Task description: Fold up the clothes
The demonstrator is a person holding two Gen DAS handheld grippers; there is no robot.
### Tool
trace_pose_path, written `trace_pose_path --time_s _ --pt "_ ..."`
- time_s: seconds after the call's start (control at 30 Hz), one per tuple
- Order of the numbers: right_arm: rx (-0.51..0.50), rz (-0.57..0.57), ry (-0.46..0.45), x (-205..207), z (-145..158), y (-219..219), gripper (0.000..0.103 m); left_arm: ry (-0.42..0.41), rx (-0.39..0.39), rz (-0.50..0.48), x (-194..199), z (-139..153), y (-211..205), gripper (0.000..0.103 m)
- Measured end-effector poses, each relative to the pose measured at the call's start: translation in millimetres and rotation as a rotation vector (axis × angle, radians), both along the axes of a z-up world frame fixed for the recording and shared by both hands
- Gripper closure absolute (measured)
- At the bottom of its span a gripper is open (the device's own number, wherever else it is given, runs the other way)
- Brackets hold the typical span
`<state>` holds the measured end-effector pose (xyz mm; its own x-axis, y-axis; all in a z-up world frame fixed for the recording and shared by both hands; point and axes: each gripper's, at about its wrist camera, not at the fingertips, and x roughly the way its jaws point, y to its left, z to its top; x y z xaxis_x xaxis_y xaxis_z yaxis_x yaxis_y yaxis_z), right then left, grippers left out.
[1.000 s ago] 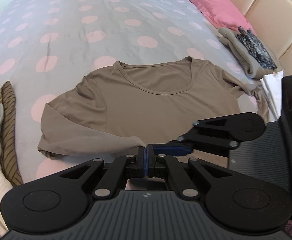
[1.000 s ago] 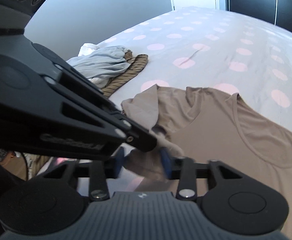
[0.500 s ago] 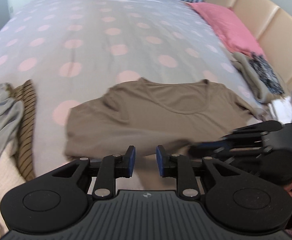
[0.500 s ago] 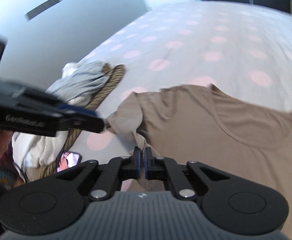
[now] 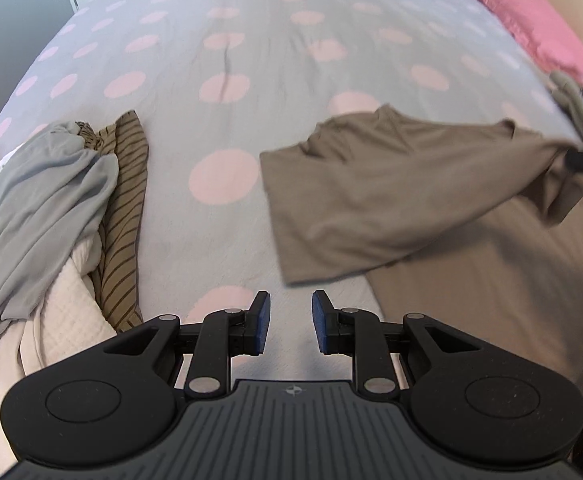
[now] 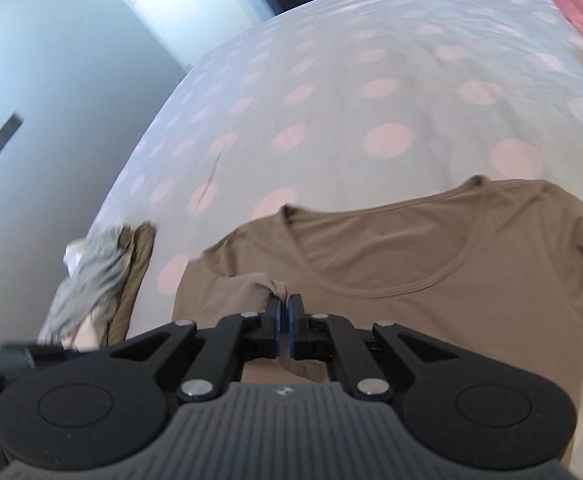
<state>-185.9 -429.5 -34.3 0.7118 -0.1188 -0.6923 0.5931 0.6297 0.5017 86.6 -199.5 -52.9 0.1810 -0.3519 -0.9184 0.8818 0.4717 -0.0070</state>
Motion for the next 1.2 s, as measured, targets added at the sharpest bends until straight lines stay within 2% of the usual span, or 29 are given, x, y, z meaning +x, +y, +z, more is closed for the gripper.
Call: trace_pose_path --time_s 0.13,0.33,0.43,0.57,0.83,0.97,1.1,1.17,1.2 --pt "0.018 -0.052 -0.04 -22 8 -15 0.099 -0.006 0.011 -0.034 -5 -8 -7 0.082" --pt "0.021 -0.147 -0.027 -52 10 -32 0.099 -0.06 0.057 -0.113 -20 -26 -23 0.082" --pt "0.034 -0.233 -0.023 -72 5 -45 0.099 -0.074 0.092 -0.158 -29 -36 -31 0.082" --pt "0.063 -0.273 0.032 -84 -11 -55 0.099 -0.084 0.089 -0.228 -40 -46 -39 0.082" --pt "0.097 -0.301 0.147 -87 -51 -67 0.098 -0.177 0.043 -0.321 -64 -64 -66 0.082" --pt "0.099 -0.343 0.185 -92 -64 -78 0.098 -0.184 0.045 -0.3 -61 -68 -74 0.082" --pt "0.114 -0.338 0.206 -91 -75 -84 0.091 -0.189 0.049 -0.273 -58 -71 -80 0.082" --pt "0.08 -0.342 0.226 -91 -74 -84 0.084 -0.192 0.051 -0.26 -56 -73 -84 0.088" --pt "0.056 -0.347 0.237 -92 -73 -85 0.081 -0.193 0.052 -0.253 -55 -74 -85 0.094"
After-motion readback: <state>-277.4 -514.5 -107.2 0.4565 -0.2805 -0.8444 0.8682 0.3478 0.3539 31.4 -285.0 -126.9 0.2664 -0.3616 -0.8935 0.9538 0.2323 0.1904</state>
